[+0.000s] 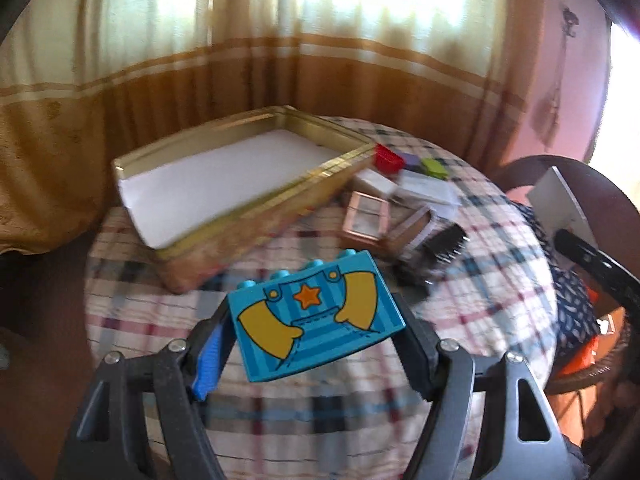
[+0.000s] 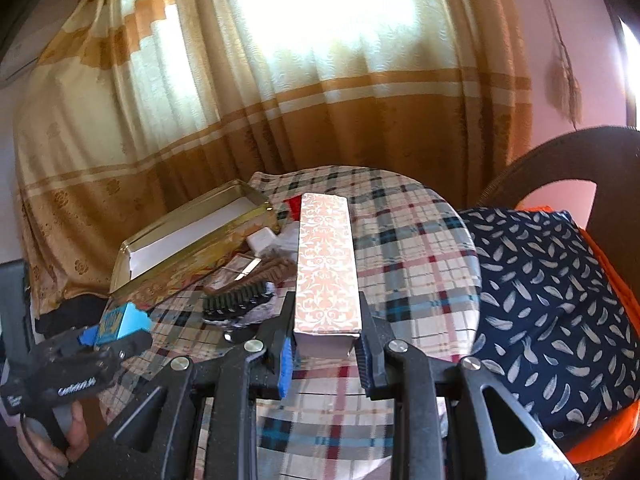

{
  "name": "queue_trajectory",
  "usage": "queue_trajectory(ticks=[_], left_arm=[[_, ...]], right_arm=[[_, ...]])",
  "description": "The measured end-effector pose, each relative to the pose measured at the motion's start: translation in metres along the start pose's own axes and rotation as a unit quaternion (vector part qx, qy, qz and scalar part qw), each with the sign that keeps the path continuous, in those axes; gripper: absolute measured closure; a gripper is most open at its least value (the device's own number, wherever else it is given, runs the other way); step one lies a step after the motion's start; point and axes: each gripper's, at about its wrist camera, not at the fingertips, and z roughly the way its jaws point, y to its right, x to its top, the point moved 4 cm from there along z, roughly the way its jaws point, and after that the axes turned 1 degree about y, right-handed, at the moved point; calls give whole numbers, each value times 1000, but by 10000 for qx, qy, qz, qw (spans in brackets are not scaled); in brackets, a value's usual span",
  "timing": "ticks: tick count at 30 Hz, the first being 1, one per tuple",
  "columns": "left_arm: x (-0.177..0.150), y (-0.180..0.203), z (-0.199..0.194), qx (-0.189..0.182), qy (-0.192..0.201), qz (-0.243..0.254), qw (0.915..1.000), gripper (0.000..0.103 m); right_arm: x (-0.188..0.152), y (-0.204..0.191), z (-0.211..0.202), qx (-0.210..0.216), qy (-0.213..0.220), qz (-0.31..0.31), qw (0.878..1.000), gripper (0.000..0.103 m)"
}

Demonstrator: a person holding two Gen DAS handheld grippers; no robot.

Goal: Organize rigid objects
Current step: 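Lift and carry the blue brick and patterned box over the gold tray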

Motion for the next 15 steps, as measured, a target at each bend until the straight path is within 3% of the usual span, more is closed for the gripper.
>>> queue_trajectory(ticks=[8, 15], left_arm=[[24, -36, -8, 463, 359, -214, 9981, 30], [49, -65, 4, 780, 395, -434, 9952, 30]], right_arm=[[20, -54, 12, 310, 98, -488, 9983, 75], [48, -115, 39, 747, 293, -829, 9933, 75]])
